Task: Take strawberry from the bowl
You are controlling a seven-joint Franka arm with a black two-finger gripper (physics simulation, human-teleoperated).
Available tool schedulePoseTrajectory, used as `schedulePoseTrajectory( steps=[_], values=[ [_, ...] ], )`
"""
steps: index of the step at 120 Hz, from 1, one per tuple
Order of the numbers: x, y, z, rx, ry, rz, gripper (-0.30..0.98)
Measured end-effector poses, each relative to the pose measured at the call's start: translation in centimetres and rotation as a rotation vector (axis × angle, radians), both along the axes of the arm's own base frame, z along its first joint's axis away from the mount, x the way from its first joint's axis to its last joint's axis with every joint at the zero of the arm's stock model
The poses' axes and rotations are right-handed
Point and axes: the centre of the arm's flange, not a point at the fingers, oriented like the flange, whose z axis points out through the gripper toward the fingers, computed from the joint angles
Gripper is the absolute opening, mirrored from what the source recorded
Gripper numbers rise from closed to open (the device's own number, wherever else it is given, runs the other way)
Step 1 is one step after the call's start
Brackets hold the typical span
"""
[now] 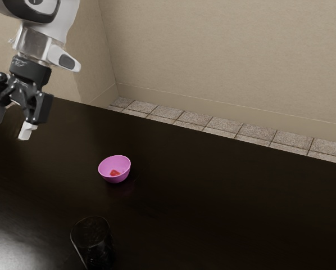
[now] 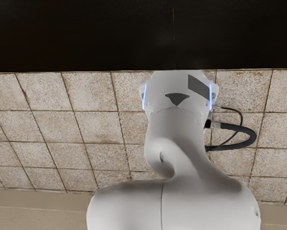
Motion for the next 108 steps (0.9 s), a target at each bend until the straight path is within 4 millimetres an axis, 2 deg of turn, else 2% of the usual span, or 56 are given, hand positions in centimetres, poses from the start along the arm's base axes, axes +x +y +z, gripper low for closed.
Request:
schedulePoseTrajectory(
  steps=[9,16,24,36,43,51,58,62,66,73,78,86,96,108],
  values=[
    [2.5,-0.6,0.4,0.009,-0.232,-0.026,0.69],
    [4.9,-0.8,-1.3,0.012,-0.317,-0.039,0.69],
    [9.5,0.4,-5.3,-0.004,-0.356,-0.022,0.69],
    [16.6,2.4,-14.4,-0.043,-0.362,0.005,0.69],
    [20.7,4.5,-19.4,-0.062,-0.374,0.035,0.69],
    [24.4,5.5,-22.8,-0.074,-0.413,0.046,0.69],
    [26.5,5.9,-24.1,-0.068,-0.463,0.004,0.69],
    [27.3,6.1,-24.6,-0.075,-0.496,-0.042,0.69],
    [27.6,6.4,-25.9,-0.087,-0.513,-0.088,0.69],
    [27.1,7.3,-29.4,-0.115,-0.523,-0.155,0.69],
    [26.5,7.4,-31.0,-0.138,-0.543,-0.2,0.69],
    [26.3,6.8,-31.3,-0.171,-0.606,-0.28,0.69],
    [26.1,8.6,-32.2,-0.196,-0.662,-0.319,0.67],
    [26.1,10.0,-32.7,-0.218,-0.707,-0.365,0.52]
  ],
)
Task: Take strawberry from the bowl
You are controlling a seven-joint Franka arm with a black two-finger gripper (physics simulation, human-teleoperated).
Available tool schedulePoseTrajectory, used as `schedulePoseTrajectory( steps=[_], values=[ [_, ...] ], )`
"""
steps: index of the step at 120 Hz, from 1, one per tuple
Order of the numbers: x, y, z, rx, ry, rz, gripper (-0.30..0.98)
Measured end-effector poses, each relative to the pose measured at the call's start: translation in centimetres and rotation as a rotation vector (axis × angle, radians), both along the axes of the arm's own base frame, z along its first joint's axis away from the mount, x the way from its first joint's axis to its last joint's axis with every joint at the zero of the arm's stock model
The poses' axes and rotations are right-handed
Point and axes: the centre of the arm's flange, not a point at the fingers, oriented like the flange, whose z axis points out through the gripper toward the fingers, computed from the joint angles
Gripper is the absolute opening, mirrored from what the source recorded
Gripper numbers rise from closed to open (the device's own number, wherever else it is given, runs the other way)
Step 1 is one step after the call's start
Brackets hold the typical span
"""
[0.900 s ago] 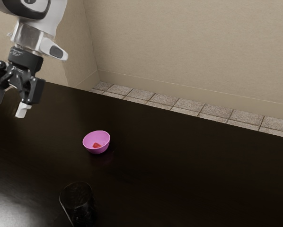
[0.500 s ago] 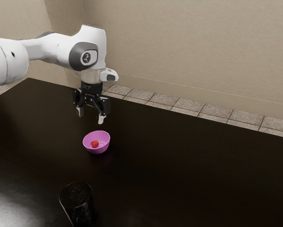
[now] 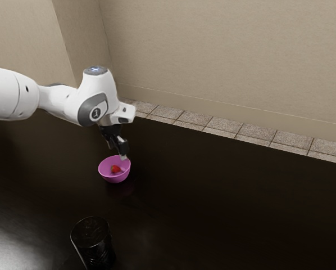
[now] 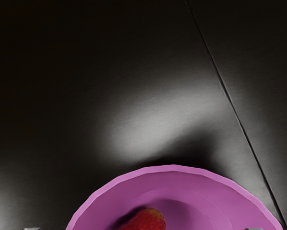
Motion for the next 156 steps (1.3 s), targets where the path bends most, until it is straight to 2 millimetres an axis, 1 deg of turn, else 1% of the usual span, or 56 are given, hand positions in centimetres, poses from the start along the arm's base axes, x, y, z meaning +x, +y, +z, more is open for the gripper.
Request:
schedulePoseTrajectory(
  steps=[6,12,20,26,51,61,75,90,114,136,156],
  values=[
    [-0.1,0.0,-0.4,-0.006,-0.011,-0.027,0.46],
    [-1.0,-0.5,-0.8,-0.009,-0.01,-0.059,0.42],
    [-1.8,-1.2,-1.0,-0.012,-0.012,-0.099,0.38],
    [-2.0,-1.1,-1.4,-0.015,-0.016,-0.119,0.35],
    [-2.1,1.8,-3.7,-0.023,-0.021,-0.149,0.31],
    [-2.1,2.3,-4.5,-0.026,-0.018,-0.168,0.26],
    [-2.0,2.3,-4.8,-0.024,-0.019,-0.196,0.21],
    [-2.0,2.0,-5.3,-0.025,-0.015,-0.228,0.2],
    [-2.2,1.7,-6.1,-0.026,-0.004,-0.266,0.24],
    [-2.2,1.6,-6.2,-0.025,-0.002,-0.287,0.25],
    [-2.2,1.7,-6.2,-0.024,-0.002,-0.299,0.21]
  ],
)
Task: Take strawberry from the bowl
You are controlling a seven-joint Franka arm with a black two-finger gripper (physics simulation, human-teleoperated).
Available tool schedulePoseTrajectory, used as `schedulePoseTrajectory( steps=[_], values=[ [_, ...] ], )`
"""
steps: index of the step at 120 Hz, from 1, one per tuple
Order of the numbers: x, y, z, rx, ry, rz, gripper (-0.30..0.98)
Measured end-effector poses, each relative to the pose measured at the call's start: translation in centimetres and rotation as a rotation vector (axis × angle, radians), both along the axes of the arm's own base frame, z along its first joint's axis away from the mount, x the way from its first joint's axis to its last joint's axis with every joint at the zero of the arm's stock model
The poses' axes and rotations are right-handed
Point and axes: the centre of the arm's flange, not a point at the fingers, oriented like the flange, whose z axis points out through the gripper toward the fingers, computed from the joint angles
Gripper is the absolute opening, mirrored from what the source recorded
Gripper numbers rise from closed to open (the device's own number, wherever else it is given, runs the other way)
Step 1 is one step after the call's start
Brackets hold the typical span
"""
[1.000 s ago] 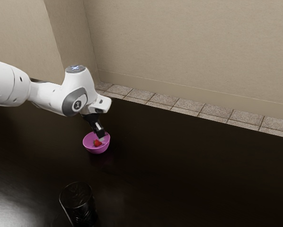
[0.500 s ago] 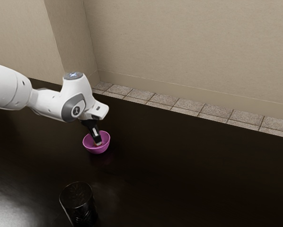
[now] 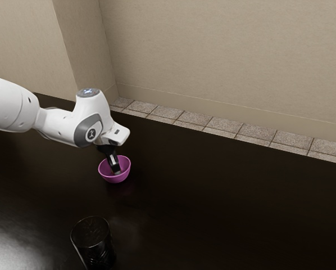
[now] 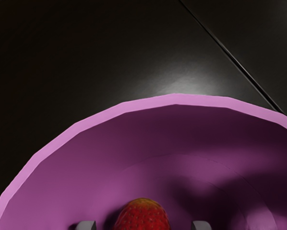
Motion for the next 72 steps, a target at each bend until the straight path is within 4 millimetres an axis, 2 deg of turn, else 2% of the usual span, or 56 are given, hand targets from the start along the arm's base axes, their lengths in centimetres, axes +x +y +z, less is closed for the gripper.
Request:
schedulePoseTrajectory(
  steps=[42,46,52,62,72],
  values=[
    [0.1,-0.1,0.4,0.006,-0.008,-0.017,0.13],
    [0.2,-0.1,0.7,0.008,-0.012,-0.018,0.12],
    [0.3,-0.5,2.2,0.016,-0.033,-0.025,0.11],
    [0.7,-2.6,5.2,0.027,-0.073,-0.056,0.09],
    [0.9,-7.3,7.0,0.019,-0.097,-0.125,0.08]
  ],
)
